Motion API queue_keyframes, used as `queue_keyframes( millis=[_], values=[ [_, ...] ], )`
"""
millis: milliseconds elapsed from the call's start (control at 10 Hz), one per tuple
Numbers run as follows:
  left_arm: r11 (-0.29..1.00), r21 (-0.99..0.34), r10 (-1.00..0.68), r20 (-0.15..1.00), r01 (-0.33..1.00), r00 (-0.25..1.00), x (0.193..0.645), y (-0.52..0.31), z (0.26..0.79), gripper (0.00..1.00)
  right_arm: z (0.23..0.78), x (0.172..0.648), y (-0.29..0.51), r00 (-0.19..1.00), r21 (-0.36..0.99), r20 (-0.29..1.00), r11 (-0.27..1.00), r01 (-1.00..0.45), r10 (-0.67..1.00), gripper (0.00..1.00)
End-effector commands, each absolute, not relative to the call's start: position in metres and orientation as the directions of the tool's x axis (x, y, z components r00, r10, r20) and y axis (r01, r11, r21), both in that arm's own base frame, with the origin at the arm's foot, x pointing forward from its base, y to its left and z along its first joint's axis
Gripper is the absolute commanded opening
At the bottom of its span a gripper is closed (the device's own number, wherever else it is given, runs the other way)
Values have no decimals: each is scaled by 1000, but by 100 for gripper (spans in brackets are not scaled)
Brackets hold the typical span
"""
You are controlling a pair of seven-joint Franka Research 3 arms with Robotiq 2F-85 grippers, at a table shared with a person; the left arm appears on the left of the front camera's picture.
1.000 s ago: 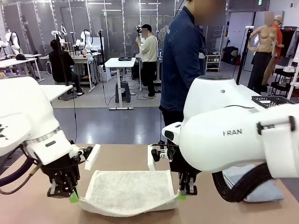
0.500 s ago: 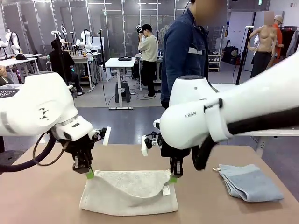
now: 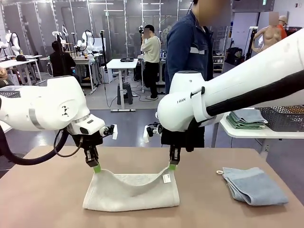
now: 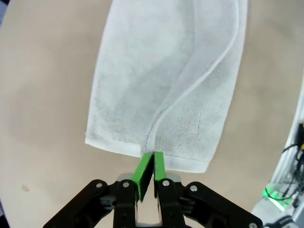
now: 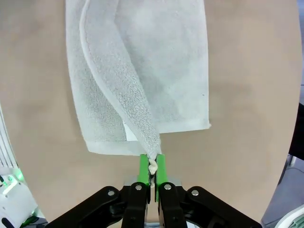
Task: Fold the towels and place them in the basket.
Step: When a person lays out a Towel with hook on the table, fold it in half twice.
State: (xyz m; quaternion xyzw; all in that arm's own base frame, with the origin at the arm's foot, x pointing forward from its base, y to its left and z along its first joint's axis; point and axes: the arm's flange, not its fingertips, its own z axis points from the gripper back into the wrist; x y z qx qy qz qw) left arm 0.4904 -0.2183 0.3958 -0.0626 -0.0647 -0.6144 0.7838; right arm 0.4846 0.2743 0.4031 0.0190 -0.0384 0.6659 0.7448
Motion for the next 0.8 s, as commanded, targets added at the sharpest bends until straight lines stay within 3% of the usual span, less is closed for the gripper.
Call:
queue_keyframes(
  millis=[0,500,600,700],
  values=[
    [293,-34,-947,131,956,295,507,-215,397,0,397,501,281,131,10,4,131,-991,991,0],
    [321,-44,-939,115,946,324,523,-206,377,0,380,515,270,170,36,11,169,-985,985,0],
    [321,-41,-940,111,946,323,522,-207,375,23,378,515,272,165,34,14,164,-986,986,0],
    [323,-32,-938,125,946,325,520,-207,374,36,379,516,272,174,30,30,173,-984,984,31]
  ],
)
